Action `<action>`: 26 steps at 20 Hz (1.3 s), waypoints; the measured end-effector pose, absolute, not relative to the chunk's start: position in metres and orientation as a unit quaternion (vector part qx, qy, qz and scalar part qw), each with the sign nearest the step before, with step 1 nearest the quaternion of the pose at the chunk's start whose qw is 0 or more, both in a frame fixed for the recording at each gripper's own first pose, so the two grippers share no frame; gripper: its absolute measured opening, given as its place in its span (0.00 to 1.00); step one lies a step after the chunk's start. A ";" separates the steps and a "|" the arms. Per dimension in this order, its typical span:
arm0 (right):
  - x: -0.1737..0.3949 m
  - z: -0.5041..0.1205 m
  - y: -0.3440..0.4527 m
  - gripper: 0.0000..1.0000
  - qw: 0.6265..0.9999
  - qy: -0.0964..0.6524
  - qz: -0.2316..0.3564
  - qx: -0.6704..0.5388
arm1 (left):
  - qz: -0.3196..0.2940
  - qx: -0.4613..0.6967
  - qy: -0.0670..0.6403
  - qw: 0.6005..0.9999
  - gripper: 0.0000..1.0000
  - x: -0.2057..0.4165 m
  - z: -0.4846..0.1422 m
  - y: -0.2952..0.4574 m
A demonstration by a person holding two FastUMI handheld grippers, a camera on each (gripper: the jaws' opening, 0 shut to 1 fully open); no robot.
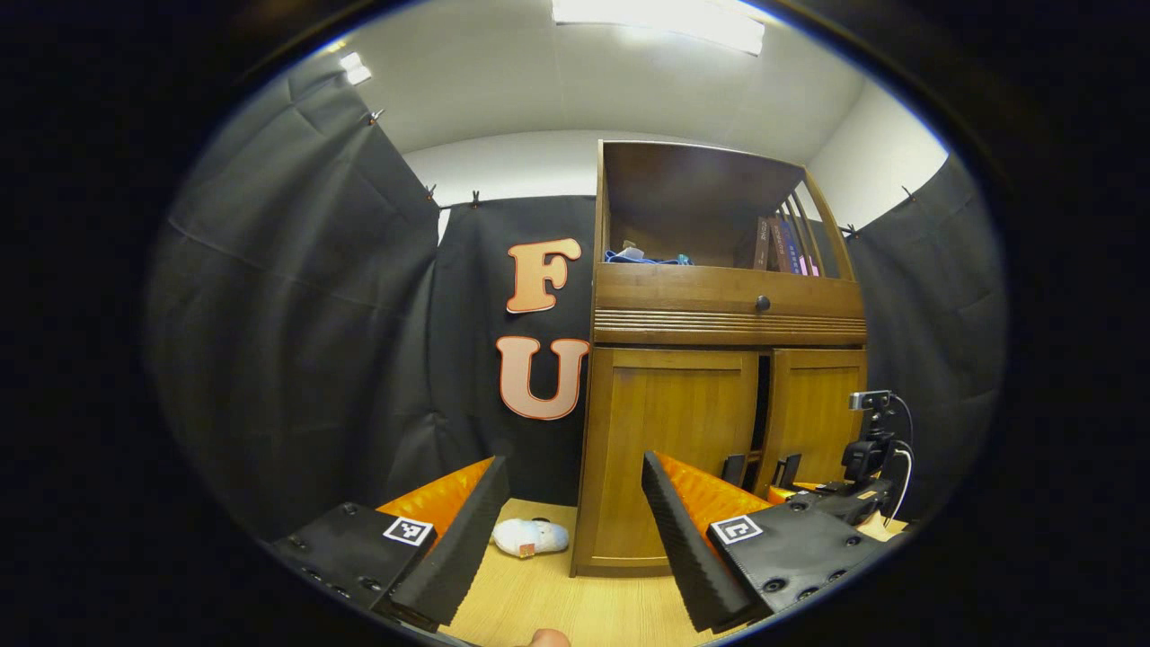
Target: Open the right door of the double-door shoe cabinet with the right hand, and open the left door with the left hand.
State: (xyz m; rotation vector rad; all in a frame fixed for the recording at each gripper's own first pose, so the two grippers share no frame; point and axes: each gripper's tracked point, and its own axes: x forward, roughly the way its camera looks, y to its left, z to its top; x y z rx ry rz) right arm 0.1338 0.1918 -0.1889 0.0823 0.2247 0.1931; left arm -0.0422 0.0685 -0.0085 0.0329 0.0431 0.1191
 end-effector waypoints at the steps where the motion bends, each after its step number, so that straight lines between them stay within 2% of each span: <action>1: 0.127 -0.188 0.189 0.27 0.988 0.111 0.098 0.038 | 0.058 0.015 0.023 0.998 0.99 -0.043 -0.009 0.068; 7: 0.095 -0.182 0.174 0.26 0.988 0.102 0.111 0.029 | 0.057 0.020 0.020 0.998 0.97 -0.054 -0.006 0.062; 8: 0.089 -0.182 0.171 0.23 0.988 0.101 0.113 0.030 | 0.057 0.020 0.018 0.998 0.94 -0.056 -0.005 0.060; 13: 0.065 -0.175 0.156 0.23 0.988 0.097 0.117 0.024 | 0.049 0.019 0.018 0.998 0.99 -0.060 -0.006 0.050; 14: 0.060 -0.175 0.153 0.26 0.988 0.097 0.118 0.026 | 0.047 0.019 0.018 0.999 0.96 -0.061 -0.006 0.047; 15: 0.054 -0.174 0.148 0.26 0.988 0.098 0.118 0.028 | 0.044 0.018 0.018 0.999 0.99 -0.061 -0.007 0.044; 16: 0.049 -0.174 0.144 0.29 0.988 0.098 0.118 0.029 | 0.042 0.018 0.019 0.999 0.96 -0.060 -0.006 0.042; 17: 0.044 -0.173 0.140 0.29 0.988 0.099 0.118 0.030 | 0.040 0.019 0.020 0.999 0.99 -0.061 -0.007 0.039; 18: 0.039 -0.172 0.135 0.26 0.988 0.098 0.118 0.029 | 0.037 0.020 0.020 0.999 0.96 -0.061 -0.006 0.036; 26: 0.006 -0.165 0.089 0.25 0.990 0.094 0.100 0.012 | 0.015 0.017 0.018 1.000 0.96 -0.064 -0.006 0.008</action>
